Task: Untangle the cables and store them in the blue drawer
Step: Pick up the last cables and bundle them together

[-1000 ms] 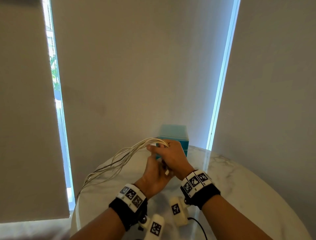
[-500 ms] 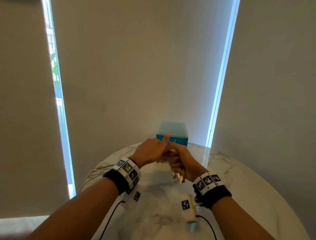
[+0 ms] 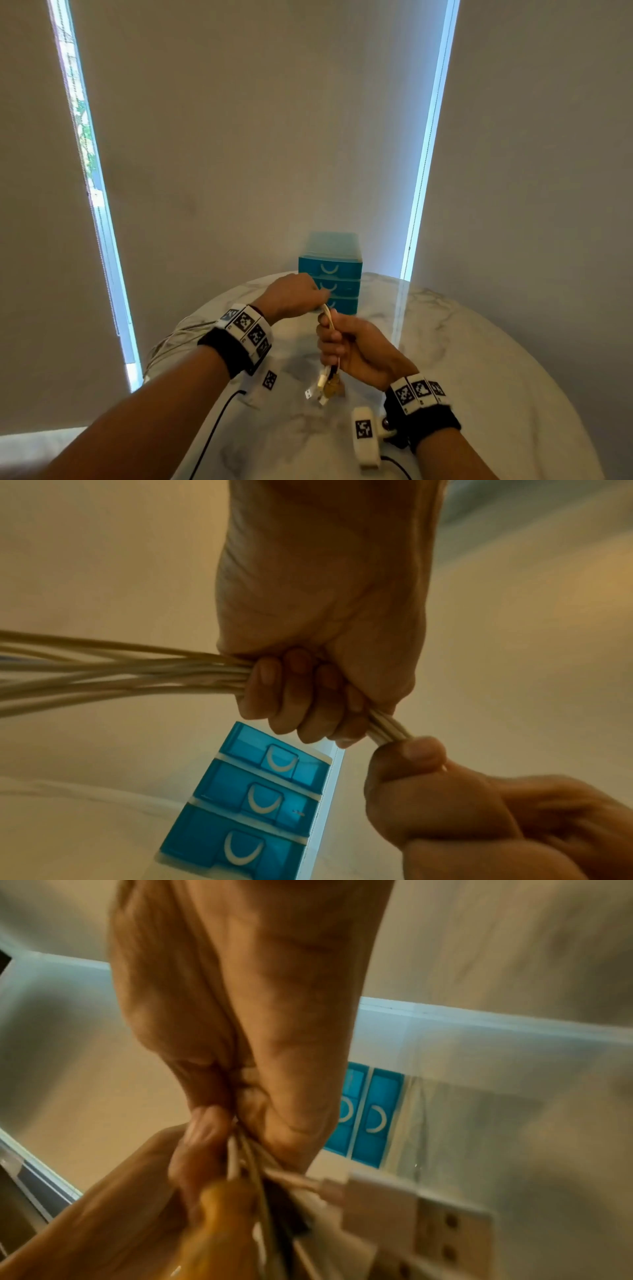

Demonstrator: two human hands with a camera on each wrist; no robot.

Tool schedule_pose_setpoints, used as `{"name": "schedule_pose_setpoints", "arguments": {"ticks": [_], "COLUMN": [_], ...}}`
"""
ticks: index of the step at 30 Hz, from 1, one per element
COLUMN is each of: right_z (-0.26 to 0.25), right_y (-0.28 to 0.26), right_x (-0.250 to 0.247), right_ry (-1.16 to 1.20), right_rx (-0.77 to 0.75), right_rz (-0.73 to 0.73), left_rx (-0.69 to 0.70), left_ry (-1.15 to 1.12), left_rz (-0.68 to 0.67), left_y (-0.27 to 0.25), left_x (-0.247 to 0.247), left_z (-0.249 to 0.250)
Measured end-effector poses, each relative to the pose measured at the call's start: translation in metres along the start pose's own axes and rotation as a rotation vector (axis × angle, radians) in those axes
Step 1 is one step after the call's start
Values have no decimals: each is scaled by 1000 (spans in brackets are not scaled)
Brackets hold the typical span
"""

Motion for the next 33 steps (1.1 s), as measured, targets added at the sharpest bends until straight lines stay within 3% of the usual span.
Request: {"name": "schedule_pose_setpoints", "arguments": {"ticks": [4,9,13,16,20,24,27,33], "right_z": [2,2,-7,-14,-15,-6,-3,-3], "right_y": [9,14,5,-2,-4,-4,-3,-8], "right_x": [14,22,4,-12,-21,-14,-8,-15], "right_ry": [16,52,39,178,249,127,-57,-104], "right_rx": [-9,-209,-311,-437,-560,-487,-387,-349], "right_rz": [49,223,346,382,389,479,545,677], "left_rx": [46,-100,-87,-143,-151,-49,36,71], "left_ry": [-58,-387,-474,-387,-149,-157,-157,-80], "left_rz": [-32,-69,-88,-96,59,140,107,-21], "left_y": [8,17,8,-1,-1,5,3,-1], "left_x": [-7,3,12,11,15,25,35,57], "left_z": [6,4,6,-3,2,23,41,54]}}
Point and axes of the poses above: each hand's wrist, its own y-axis towards the middle knuckle, its own x-axis out of the palm, z = x × y, the point moved 2 cm from there along y, towards the middle knuckle, and after that the axes turned 9 degrees about -z, right-handed, at the moved point
